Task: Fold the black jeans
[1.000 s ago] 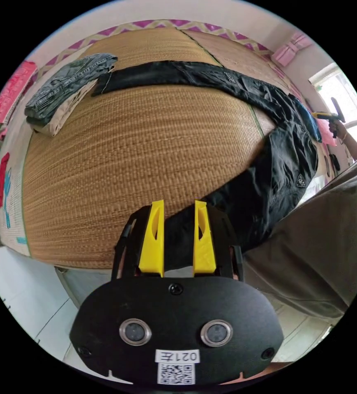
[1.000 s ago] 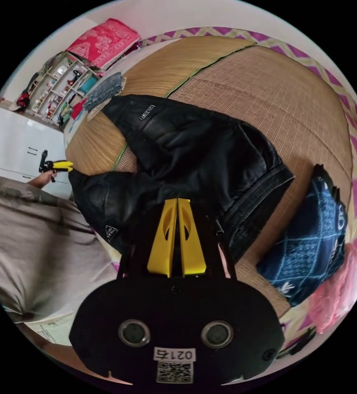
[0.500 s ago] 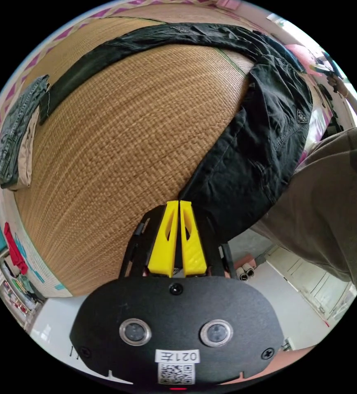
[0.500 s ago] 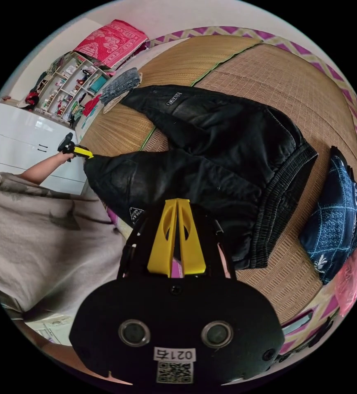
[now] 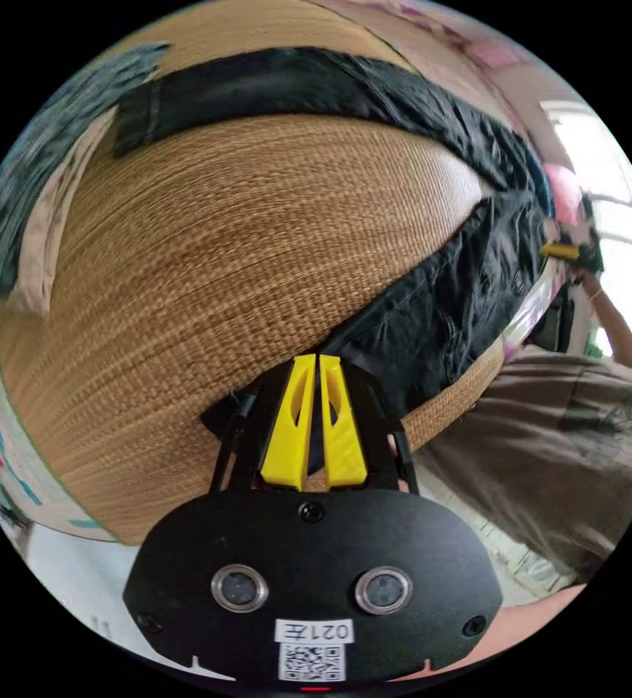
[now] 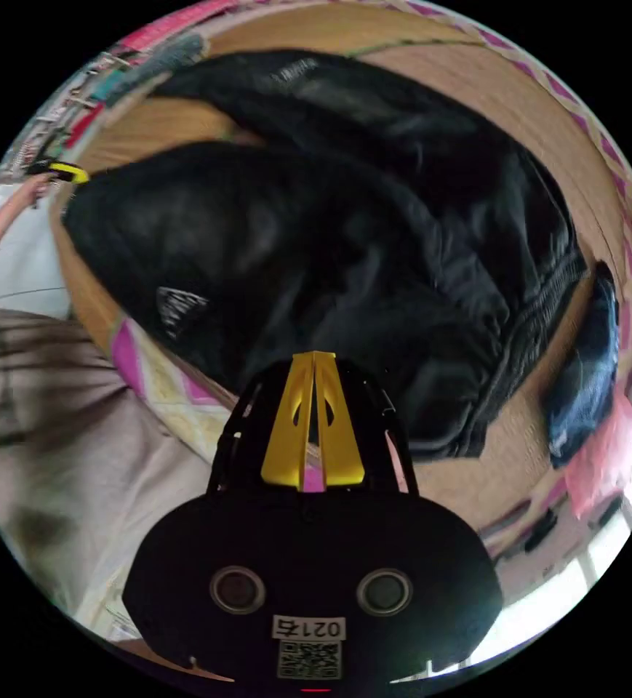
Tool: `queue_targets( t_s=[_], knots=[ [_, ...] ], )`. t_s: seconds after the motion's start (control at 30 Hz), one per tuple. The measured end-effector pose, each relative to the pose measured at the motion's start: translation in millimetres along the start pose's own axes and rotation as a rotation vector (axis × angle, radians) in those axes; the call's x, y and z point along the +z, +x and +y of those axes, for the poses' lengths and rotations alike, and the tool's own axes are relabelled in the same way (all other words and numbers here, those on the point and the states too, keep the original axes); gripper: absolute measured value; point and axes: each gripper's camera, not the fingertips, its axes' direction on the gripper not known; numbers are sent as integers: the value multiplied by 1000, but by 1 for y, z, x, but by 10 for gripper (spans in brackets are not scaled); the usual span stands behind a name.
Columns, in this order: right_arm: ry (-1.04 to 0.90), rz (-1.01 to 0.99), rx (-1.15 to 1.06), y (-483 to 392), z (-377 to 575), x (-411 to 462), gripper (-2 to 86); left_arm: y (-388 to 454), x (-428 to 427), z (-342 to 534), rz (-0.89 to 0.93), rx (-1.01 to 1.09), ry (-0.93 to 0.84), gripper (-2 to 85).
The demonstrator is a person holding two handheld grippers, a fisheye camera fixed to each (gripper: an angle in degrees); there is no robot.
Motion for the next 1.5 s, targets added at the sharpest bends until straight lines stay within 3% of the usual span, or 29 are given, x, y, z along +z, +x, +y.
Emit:
queue_targets(
  t_s=[0.03,0.13,0.33,0.47,0.53,0.6,0.67,0.9,1.0,1.07,1.17,1.37,1.5],
  knots=[
    [-102,78,64,-5,4,25,-10,-17,-13,31,19,-67,102,-9],
    [5,120,211,-16,36,42,-10,-34,-34,109,64,-125,254,-9],
    [40,-6,448,-26,72,66,-9,-14,-7,215,97,-171,270,-10],
    [375,-11,742,0,99,41,-8,-2,25,249,101,-230,264,-10],
    [427,-33,805,17,104,46,-8,2,41,261,135,-287,269,-10],
    [396,-45,796,32,100,62,-8,7,47,267,156,-310,277,-10],
    [194,52,758,46,96,97,-8,12,48,271,160,-321,290,-10],
    [202,60,740,52,116,140,-8,15,48,316,108,-385,345,-4],
    [270,-106,903,64,139,150,-6,3,59,349,188,-470,421,23],
    [460,-307,982,69,171,156,-1,-4,70,370,263,-515,470,53],
    [604,-456,1043,72,207,172,19,-12,93,405,348,-597,546,81],
    [736,-756,1257,85,266,241,86,-27,127,465,440,-798,692,86],
    [746,-902,1282,88,268,285,102,-35,141,487,444,-871,715,87]
  ],
)
